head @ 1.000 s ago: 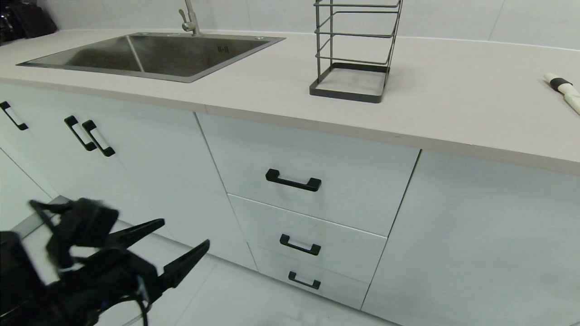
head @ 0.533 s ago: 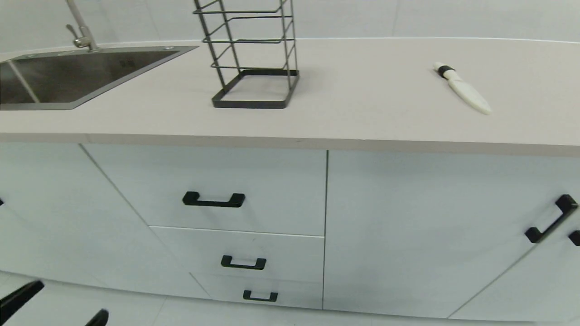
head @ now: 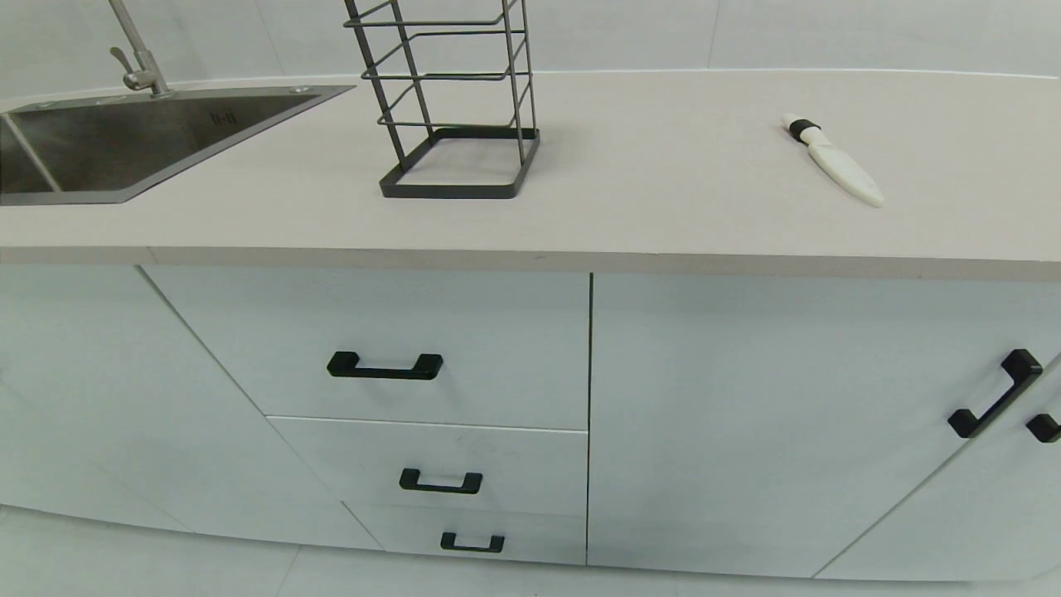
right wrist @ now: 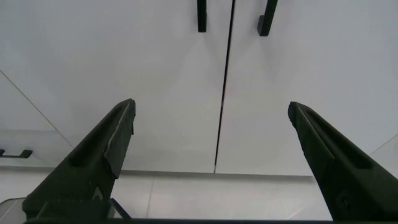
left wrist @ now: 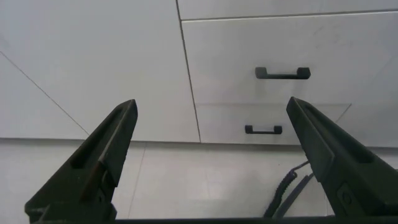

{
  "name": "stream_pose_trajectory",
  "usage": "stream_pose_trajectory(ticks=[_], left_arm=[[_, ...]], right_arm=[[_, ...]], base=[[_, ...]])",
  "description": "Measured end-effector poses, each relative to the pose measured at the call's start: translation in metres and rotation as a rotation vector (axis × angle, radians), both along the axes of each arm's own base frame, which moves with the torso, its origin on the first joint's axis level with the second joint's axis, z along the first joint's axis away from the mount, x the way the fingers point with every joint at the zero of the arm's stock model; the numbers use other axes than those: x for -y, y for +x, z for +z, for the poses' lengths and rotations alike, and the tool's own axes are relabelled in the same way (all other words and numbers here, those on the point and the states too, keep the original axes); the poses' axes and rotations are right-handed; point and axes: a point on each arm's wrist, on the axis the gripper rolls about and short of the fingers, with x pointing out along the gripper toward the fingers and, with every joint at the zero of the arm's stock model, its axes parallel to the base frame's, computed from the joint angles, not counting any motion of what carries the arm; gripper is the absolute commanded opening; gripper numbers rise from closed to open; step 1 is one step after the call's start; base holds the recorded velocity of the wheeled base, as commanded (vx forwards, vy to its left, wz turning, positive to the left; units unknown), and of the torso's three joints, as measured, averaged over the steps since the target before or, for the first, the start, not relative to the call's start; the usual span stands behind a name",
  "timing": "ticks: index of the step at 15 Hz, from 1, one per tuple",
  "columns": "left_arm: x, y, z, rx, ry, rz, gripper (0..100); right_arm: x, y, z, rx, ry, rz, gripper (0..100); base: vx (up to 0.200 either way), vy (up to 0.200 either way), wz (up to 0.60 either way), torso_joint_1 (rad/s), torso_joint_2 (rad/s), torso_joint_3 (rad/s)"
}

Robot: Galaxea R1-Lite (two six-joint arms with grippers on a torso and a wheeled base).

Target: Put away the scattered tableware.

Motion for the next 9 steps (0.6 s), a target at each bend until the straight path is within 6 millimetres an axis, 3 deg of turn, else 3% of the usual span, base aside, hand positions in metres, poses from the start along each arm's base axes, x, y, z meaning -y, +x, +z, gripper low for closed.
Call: stream_pose_trajectory(ticks=[6, 9], left_arm=[[-0.0002, -0.0031, -0.0010, 0.039, -0.013, -0.004, 100], [-0.0004, -0.0033, -0.0009, 0.042, -0.018, 0.000, 100]], right_arm=[[0.0000, 0.0001, 0.0000, -0.002, -0.003, 0.001, 100], [0.0000, 0.0001, 0.0000, -0.002, -0.003, 0.001, 100]], base=[[0.000, 0.000, 0.00, 0.000, 0.00, 0.000], [0.000, 0.000, 0.00, 0.157, -0.12, -0.046]])
